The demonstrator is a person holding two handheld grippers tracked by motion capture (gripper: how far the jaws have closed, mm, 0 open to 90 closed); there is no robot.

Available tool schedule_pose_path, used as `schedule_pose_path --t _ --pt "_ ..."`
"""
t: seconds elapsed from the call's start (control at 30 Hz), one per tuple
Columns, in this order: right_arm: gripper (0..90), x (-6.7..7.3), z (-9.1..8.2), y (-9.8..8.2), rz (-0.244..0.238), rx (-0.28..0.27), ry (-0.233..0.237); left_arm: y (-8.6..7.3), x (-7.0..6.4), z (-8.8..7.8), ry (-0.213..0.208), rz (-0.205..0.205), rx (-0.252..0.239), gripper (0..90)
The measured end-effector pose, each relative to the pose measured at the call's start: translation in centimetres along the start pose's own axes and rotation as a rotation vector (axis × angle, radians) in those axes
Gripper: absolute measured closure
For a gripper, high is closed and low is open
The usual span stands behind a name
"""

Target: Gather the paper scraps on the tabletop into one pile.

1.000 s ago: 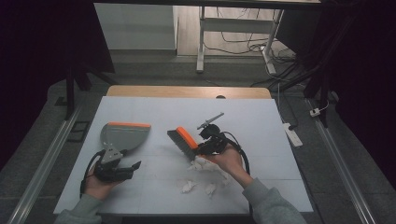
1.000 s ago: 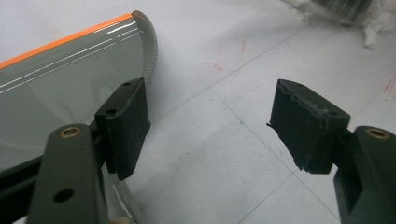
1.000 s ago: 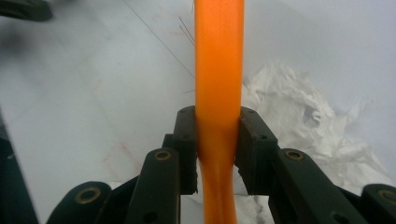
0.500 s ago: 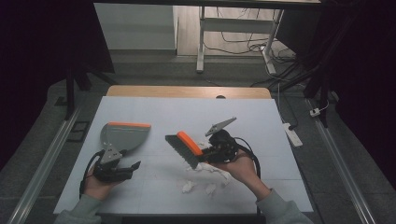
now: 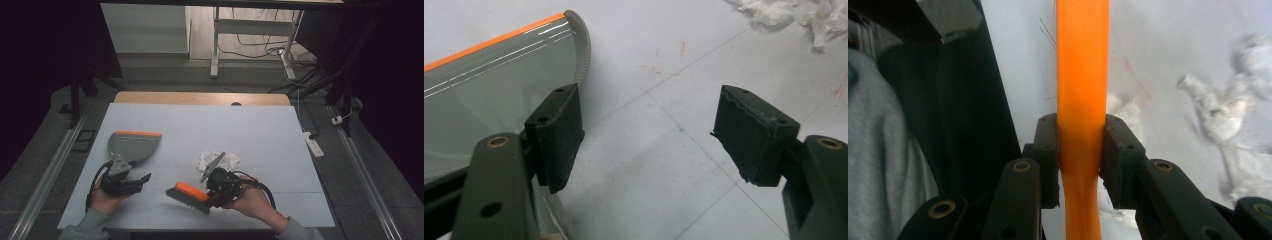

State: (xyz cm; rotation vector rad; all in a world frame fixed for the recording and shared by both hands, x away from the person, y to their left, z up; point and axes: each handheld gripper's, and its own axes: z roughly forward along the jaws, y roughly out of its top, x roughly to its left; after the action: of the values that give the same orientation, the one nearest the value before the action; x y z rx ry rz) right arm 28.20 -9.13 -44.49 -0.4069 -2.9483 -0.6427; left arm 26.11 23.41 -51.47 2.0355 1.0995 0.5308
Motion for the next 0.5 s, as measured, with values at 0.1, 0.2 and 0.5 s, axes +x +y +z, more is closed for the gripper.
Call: schedule_pose_path --t 0.1,0.2,0.5 --pt "71.0 -0.6 0.6 0.2 0.008 0.017 -0.02 0.0 0.0 0.0 0.0 -0.001 0.0 28.4" --pt "71.0 -1.7 0.7 0.4 0.016 0.037 -0.073 0.0 0.0 0.0 0.0 0.0 0.001 28.4" --pt "71.0 -6.1 -0.9 -0.2 0.115 0.013 -0.209 0.0 0.0 0.0 0.001 -0.001 0.002 28.4"
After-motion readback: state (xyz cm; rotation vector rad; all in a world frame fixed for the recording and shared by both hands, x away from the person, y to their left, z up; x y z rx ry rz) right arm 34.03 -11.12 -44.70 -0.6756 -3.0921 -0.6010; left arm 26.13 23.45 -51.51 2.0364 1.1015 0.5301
